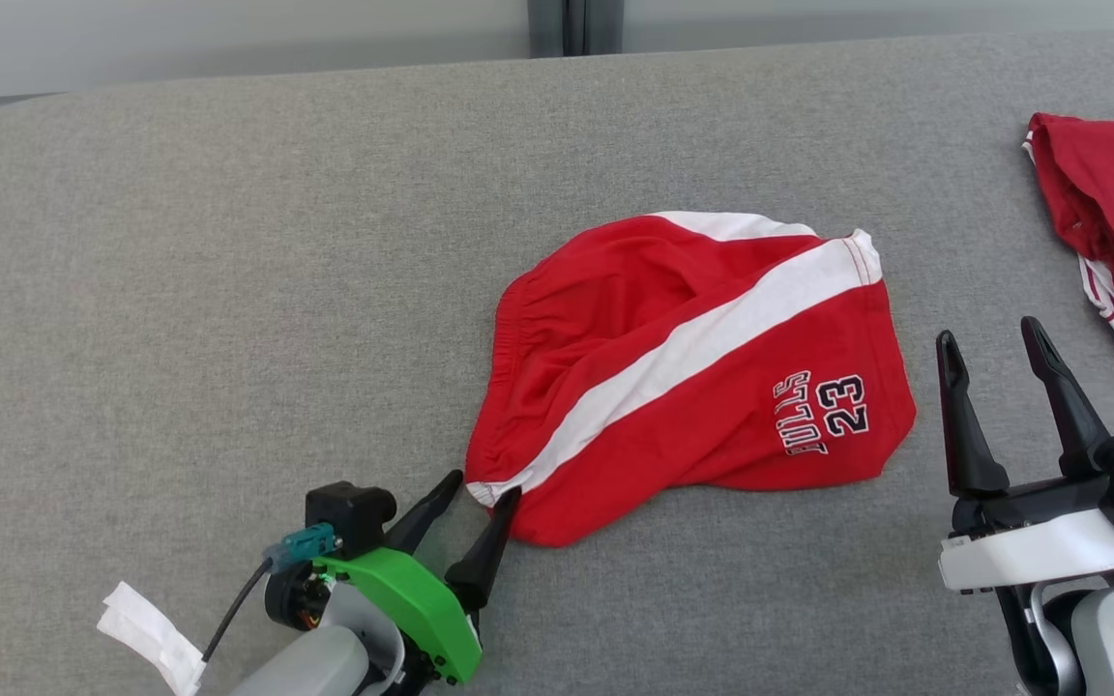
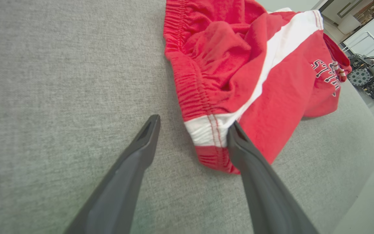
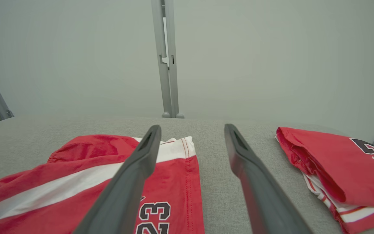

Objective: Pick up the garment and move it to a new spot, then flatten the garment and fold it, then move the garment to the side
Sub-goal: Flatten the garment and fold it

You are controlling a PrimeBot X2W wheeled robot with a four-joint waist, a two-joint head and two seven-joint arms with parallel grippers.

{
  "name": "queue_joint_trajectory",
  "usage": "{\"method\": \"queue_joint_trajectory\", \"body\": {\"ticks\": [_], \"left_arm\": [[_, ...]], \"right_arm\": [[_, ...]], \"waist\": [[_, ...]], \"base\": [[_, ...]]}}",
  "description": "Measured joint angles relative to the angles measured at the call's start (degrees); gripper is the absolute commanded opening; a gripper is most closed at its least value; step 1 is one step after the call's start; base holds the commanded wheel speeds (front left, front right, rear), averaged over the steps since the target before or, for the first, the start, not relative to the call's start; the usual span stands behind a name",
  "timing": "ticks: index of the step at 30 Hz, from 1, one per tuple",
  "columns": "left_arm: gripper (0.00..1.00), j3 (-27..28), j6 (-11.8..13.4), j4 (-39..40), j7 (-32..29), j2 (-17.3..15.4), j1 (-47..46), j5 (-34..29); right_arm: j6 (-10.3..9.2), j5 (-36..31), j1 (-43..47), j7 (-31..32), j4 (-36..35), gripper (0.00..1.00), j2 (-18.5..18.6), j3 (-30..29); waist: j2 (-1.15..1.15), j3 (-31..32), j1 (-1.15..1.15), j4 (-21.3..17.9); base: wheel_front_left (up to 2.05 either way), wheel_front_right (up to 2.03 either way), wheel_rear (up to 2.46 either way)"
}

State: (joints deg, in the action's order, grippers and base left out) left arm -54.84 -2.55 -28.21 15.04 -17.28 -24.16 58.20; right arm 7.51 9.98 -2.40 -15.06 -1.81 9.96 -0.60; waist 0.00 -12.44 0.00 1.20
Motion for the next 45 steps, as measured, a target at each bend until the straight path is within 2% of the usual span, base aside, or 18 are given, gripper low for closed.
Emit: {"method": "queue_joint_trajectory", "body": {"ticks": [7,12,20,24,27,33,43,44,45], "left_arm": [[1.0,5.1,-1.3,0.1,0.0,-0.3,1.2,-1.5],[1.0,8.3,-0.5,2.1,0.0,-2.2,4.3,-3.9],[1.0,11.3,-1.1,5.2,0.0,-2.0,7.0,-5.0],[1.0,14.8,0.1,9.3,0.0,-4.2,10.8,-5.9],[1.0,14.4,1.1,9.3,0.1,-4.9,11.9,-7.7],[1.0,12.7,1.0,5.5,-0.3,-2.4,9.5,-9.2],[1.0,12.4,-0.8,-0.8,-0.1,0.1,6.2,-11.0],[0.99,12.4,-1.0,-1.4,-0.1,0.3,5.9,-11.2],[0.92,12.4,-1.1,-1.8,-0.1,0.4,5.7,-11.4]], "right_arm": [[0.01,0.0,0.8,0.0,-0.1,1.0,0.3,-1.0],[0.01,0.0,1.1,0.0,-0.3,1.0,0.3,-1.3],[0.01,-0.1,1.1,0.0,-0.3,1.0,0.0,-1.0],[0.0,-0.1,2.0,0.0,-0.7,1.0,0.1,-2.2],[0.01,-0.1,2.1,0.0,-0.8,1.0,-0.1,-2.3],[0.01,-0.2,1.8,0.0,-0.4,1.0,-0.4,-0.8],[0.01,-0.2,1.3,0.0,-0.7,1.0,0.3,-2.0],[0.01,-0.2,1.3,0.0,-0.7,1.0,0.3,-2.0],[0.01,-0.2,1.3,0.0,-0.7,1.0,0.3,-2.0]], "waist": [[0.0,0.5,0.0,-0.7],[0.0,0.8,0.0,-0.7],[0.0,1.4,0.0,-1.6],[0.0,1.4,0.0,-1.8],[0.0,1.1,0.0,-1.8],[0.0,1.0,0.0,-2.5],[0.0,0.7,0.0,-3.5],[0.0,0.6,0.0,-3.5],[0.0,0.6,0.0,-3.5]], "base": [[0.0,0.0,0.0],[0.0,0.0,0.0],[0.0,0.0,0.0],[0.0,0.0,0.0],[0.0,0.0,0.0],[0.0,0.0,0.0],[0.0,0.0,0.0],[0.0,0.0,0.0],[0.0,0.0,0.0]]}}
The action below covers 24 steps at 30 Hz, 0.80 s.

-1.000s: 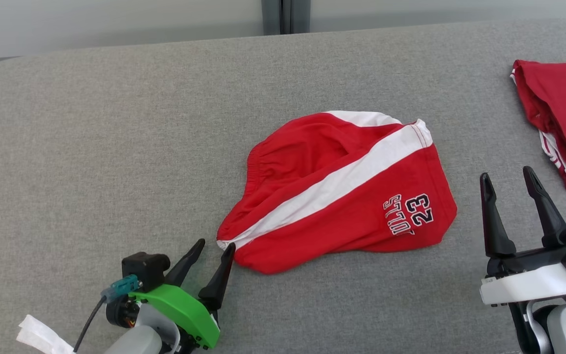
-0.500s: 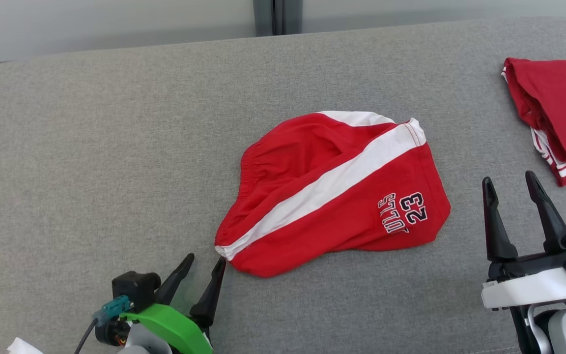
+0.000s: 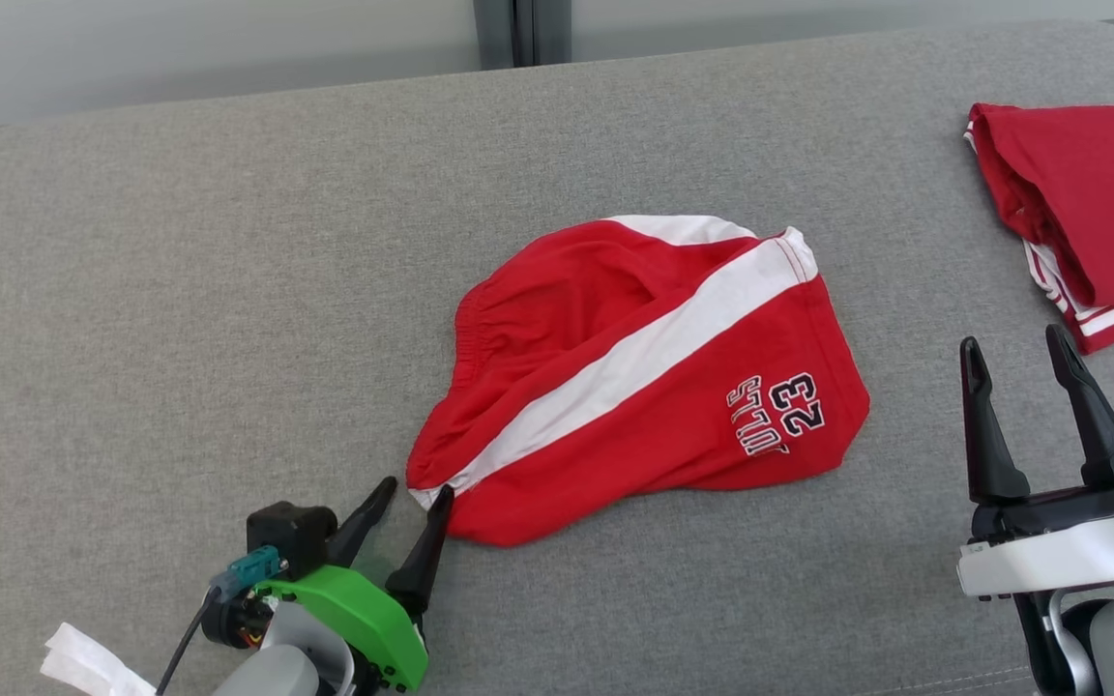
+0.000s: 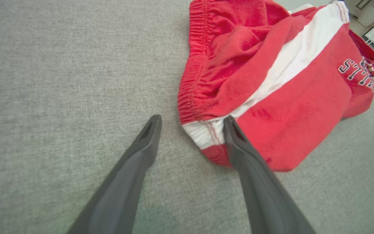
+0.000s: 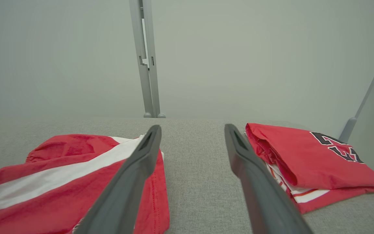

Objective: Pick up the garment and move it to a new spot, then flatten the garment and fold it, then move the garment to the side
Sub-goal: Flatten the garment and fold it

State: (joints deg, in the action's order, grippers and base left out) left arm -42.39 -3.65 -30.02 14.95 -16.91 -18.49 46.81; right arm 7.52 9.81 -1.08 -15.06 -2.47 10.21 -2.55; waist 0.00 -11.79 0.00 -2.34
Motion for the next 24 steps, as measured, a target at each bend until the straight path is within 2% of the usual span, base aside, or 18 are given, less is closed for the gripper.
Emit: {"method": "queue_joint_trajectory", "body": {"ticks": [1,2,3,4,9,12,14,20,24], "left_arm": [[0.52,0.0,-0.3,-0.5,0.0,0.1,-0.2,0.0],[0.37,0.0,-0.5,-1.2,0.0,0.3,-0.4,0.0],[0.16,0.0,-0.7,-1.6,0.0,0.4,-0.4,-0.1],[0.0,0.0,-1.0,-1.9,0.0,0.5,-0.4,0.1],[0.0,-0.4,-2.3,-1.6,-0.7,0.3,-0.4,1.5],[0.0,-0.9,-2.5,0.3,-0.8,-0.2,-0.4,1.8],[0.0,-1.2,-2.5,1.7,-0.9,-0.5,-0.4,1.7],[0.0,-2.4,-1.8,6.3,-2.1,-1.5,-1.1,-0.5],[0.0,-3.3,-1.0,8.3,-3.1,-1.8,-2.0,-1.5]], "right_arm": [[0.0,0.0,0.0,0.0,0.0,1.0,0.0,0.0],[0.0,0.0,0.0,0.0,0.0,1.0,-0.1,0.1],[0.0,0.0,0.0,0.0,0.0,1.0,-0.1,0.2],[0.0,0.0,0.0,0.0,0.0,1.0,-0.2,0.2],[0.0,0.7,-0.2,0.0,0.0,1.0,-0.4,0.6],[-0.01,2.8,-1.6,0.0,2.2,1.0,0.1,2.8],[0.0,4.0,-3.2,0.0,5.8,1.0,2.0,5.9],[0.01,9.9,-14.1,0.2,19.0,1.0,11.4,19.6],[0.0,15.4,-22.4,3.2,25.0,1.0,16.5,26.3]], "waist": [[0.0,0.0,0.0,0.0],[0.0,0.0,0.0,-0.1],[0.0,0.1,0.0,-0.1],[0.0,0.1,0.0,-0.1],[0.0,-0.1,0.0,0.4],[0.0,-0.4,0.0,1.1],[0.0,-0.6,0.0,1.7],[0.0,-1.8,0.0,3.8],[0.0,-2.7,0.0,5.4]], "base": [[0.0,0.0,0.0],[0.0,0.0,0.0],[0.0,0.0,0.0],[0.0,0.0,0.0],[0.0,0.0,0.0],[0.0,0.0,0.0],[0.0,0.0,0.0],[0.0,0.0,0.0],[0.0,0.0,0.0]]}}
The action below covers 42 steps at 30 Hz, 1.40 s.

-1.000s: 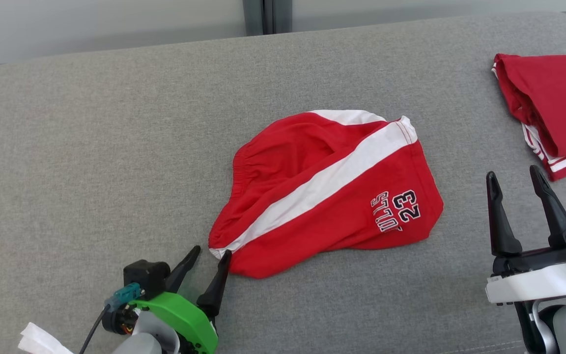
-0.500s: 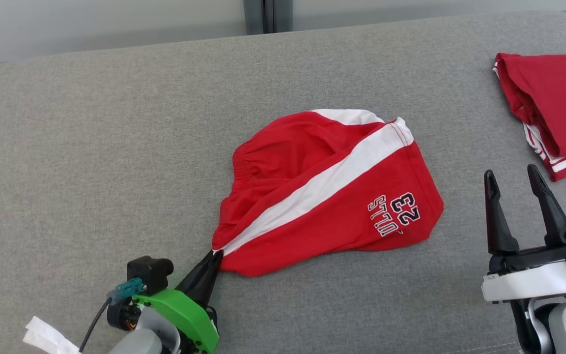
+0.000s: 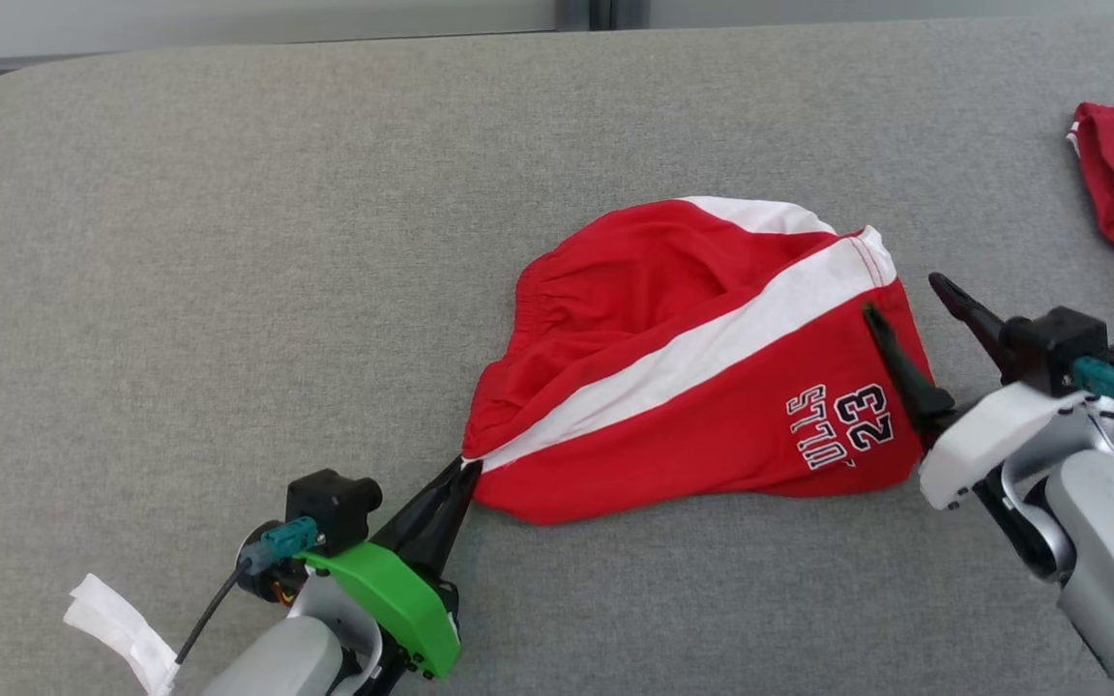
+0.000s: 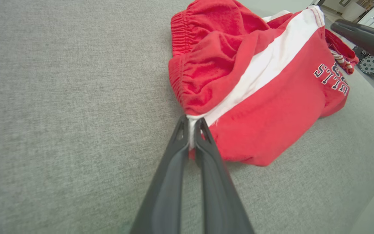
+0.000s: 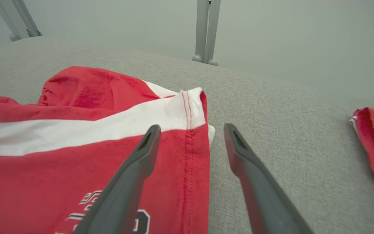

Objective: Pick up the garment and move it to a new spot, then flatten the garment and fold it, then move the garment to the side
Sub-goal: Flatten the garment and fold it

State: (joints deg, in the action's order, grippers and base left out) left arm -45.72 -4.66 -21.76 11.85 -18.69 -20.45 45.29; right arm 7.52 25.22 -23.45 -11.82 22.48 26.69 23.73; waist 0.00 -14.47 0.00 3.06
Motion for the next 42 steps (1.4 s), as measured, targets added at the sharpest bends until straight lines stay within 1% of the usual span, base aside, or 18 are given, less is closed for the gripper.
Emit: {"method": "queue_joint_trajectory", "body": {"ticks": [2,4,7,8,9,10,12,15,17,21,24,27,29,32,34,36,38,42], "left_arm": [[0.0,-0.2,0.2,0.7,-0.3,-0.1,-0.3,-0.1],[0.0,-0.4,0.4,1.1,-0.7,-0.2,-0.5,-0.2],[0.0,-0.6,0.6,1.5,-0.9,-0.2,-0.7,-0.4],[0.0,-0.6,0.6,1.6,-1.0,-0.2,-0.8,-0.5],[0.0,-0.6,0.7,1.7,-1.2,-0.3,-0.8,-0.6],[0.0,-0.7,0.8,1.8,-1.2,-0.3,-0.8,-0.6],[0.0,-0.7,1.0,2.0,-1.2,-0.3,-0.9,-0.6],[0.0,-1.0,1.1,2.6,-1.8,-0.5,-1.8,-0.8],[0.0,-1.3,0.3,3.6,-1.9,-0.7,-3.4,-1.5],[0.0,1.1,-0.4,6.5,-4.0,-0.3,-10.6,0.0],[0.0,3.9,-0.1,8.0,-7.8,-0.5,-19.8,0.5],[0.0,5.4,-0.4,7.7,-15.0,0.6,-30.5,2.8],[0.0,5.6,-0.9,5.6,-19.3,1.9,-39.7,2.7],[0.0,6.5,-1.4,0.8,-22.0,3.9,-52.1,1.7],[0.0,7.1,-1.5,-2.6,-21.2,5.5,-59.0,0.4],[0.0,7.8,-1.8,-6.2,-17.8,7.4,-65.7,-1.3],[0.0,7.9,-1.9,-9.2,-14.4,9.0,-70.4,-3.2],[0.0,8.1,-2.0,-14.3,-6.0,10.5,-75.1,-6.3]], "right_arm": [[0.01,3.0,-3.4,1.6,1.7,1.0,1.7,3.6],[0.0,6.0,-6.1,1.9,2.4,1.0,2.9,6.5],[0.01,11.5,-8.8,2.6,3.9,1.0,3.4,9.9],[0.01,12.5,-9.5,3.1,4.7,0.96,3.8,11.3],[0.0,13.4,-10.1,3.5,5.5,0.83,4.3,12.5],[0.0,14.2,-10.5,3.7,5.9,0.44,4.6,13.6],[0.0,15.4,-11.6,3.0,6.3,0.0,5.1,16.0],[0.01,17.4,-13.6,0.2,6.1,0.0,5.4,16.9],[0.01,18.1,-15.2,-1.2,5.6,0.0,6.3,16.8],[0.01,18.7,-20.0,-2.7,3.7,0.0,8.2,14.2],[0.01,17.8,-25.1,-3.0,2.5,0.0,9.8,11.4],[0.01,16.0,-30.9,-3.0,1.9,0.0,11.6,8.7],[0.01,15.3,-36.0,-3.2,1.8,0.0,12.7,6.5],[0.01,13.7,-44.2,-3.2,2.6,0.0,12.9,4.1],[0.01,12.0,-49.6,-3.2,3.6,0.0,12.6,1.9],[0.01,9.7,-54.6,-3.2,4.4,0.0,12.1,-1.1],[0.01,7.7,-58.0,-3.2,4.6,0.0,11.3,-3.7],[0.01,2.8,-61.1,-3.2,2.4,0.0,9.9,-8.5]], "waist": [[0.0,-0.4,0.0,0.7],[0.0,-0.6,0.0,1.3],[0.0,-0.9,0.0,1.9],[0.0,-0.9,0.0,2.1],[0.0,-0.9,0.0,2.2],[0.0,-0.8,0.0,2.3],[0.0,-0.8,0.0,2.3],[0.0,-1.0,0.0,2.0],[0.0,-1.5,0.0,1.8],[0.0,-2.8,0.0,1.0],[0.0,-4.4,0.0,0.1],[0.0,-6.5,0.0,-0.8],[0.0,-8.3,0.0,-1.3],[0.0,-11.1,0.0,-2.1],[0.0,-12.9,0.0,-2.7],[0.0,-15.0,-0.01,-3.4],[0.0,-16.6,0.0,-4.1],[0.0,-19.4,-0.01,-5.5]], "base": [[0.0,0.0,0.0],[0.0,0.0,0.0],[0.0,0.0,0.0],[0.0,0.0,0.0],[0.0,0.0,0.0],[0.0,0.0,0.0],[0.0,0.0,0.0],[0.0,0.0,0.0],[0.0,0.0,0.0],[0.0,0.0,0.0],[0.0,0.0,0.0],[0.0,0.0,0.0],[0.0,0.0,0.0],[0.0,0.0,0.0],[0.0,0.0,0.0],[0.0,0.0,0.0],[0.0,0.0,0.0],[0.0,0.0,0.0]]}}
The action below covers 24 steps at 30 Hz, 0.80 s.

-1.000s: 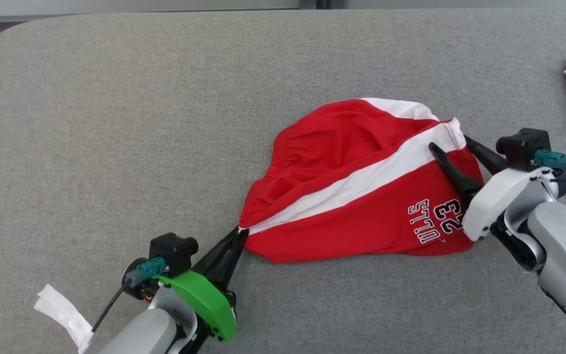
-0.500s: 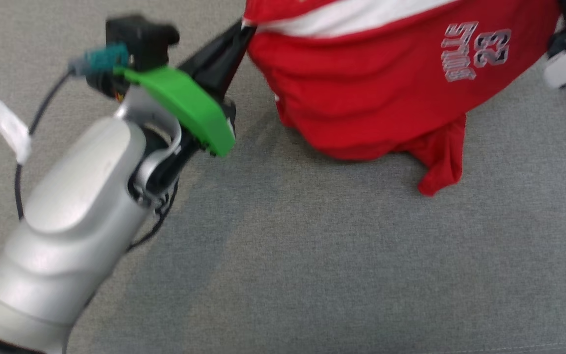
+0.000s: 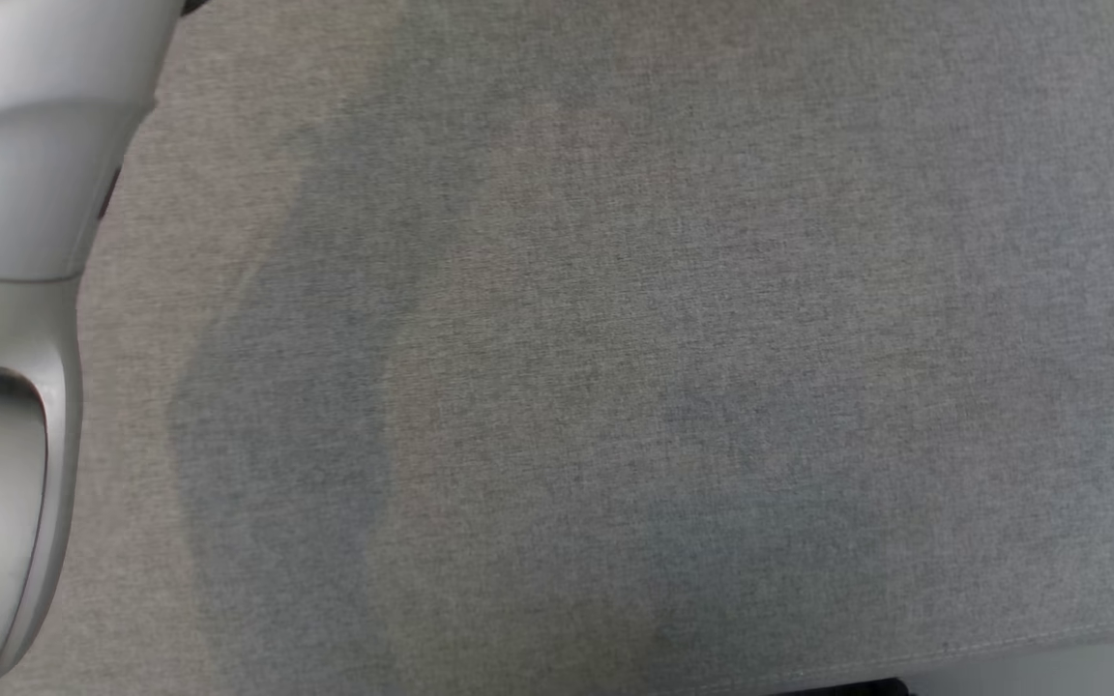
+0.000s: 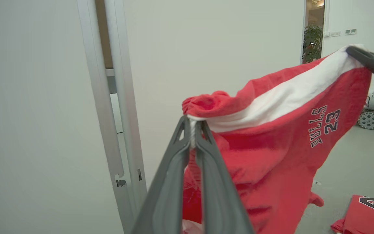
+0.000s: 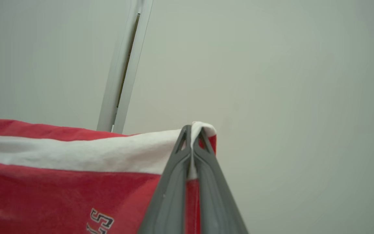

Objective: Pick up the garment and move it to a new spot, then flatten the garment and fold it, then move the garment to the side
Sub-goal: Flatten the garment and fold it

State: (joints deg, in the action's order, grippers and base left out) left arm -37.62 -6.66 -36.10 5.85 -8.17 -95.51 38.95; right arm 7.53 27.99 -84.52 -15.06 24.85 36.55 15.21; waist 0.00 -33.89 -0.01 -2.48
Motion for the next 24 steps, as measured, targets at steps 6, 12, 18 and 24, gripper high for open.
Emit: {"method": "queue_joint_trajectory", "body": {"ticks": [6,12,18,24], "left_arm": [[0.0,-2.3,-0.4,-3.1,7.0,-0.6,5.0,-1.3],[0.0,-8.4,-0.6,-1.1,8.7,-3.8,22.3,-3.3],[0.0,-8.7,3.4,7.3,9.1,-7.0,39.9,-6.3],[0.0,-7.1,9.0,18.3,9.2,-10.1,58.7,-8.6]], "right_arm": [[0.0,-1.0,7.6,0.0,-6.6,0.0,-2.1,-1.3],[0.0,1.2,25.9,0.0,-12.1,0.0,-3.7,-5.9],[0.0,-0.6,49.1,0.0,-19.3,0.0,-8.4,-11.8],[0.01,-2.5,68.5,0.0,-25.8,0.0,-13.1,-15.1]], "waist": [[0.0,-1.4,0.0,-1.3],[0.0,0.4,0.01,-0.7],[0.0,4.2,0.01,0.1],[0.0,9.1,0.01,0.3]], "base": [[0.0,0.0,0.0],[0.0,0.0,0.0],[0.0,0.0,0.0],[0.0,0.0,0.0]]}}
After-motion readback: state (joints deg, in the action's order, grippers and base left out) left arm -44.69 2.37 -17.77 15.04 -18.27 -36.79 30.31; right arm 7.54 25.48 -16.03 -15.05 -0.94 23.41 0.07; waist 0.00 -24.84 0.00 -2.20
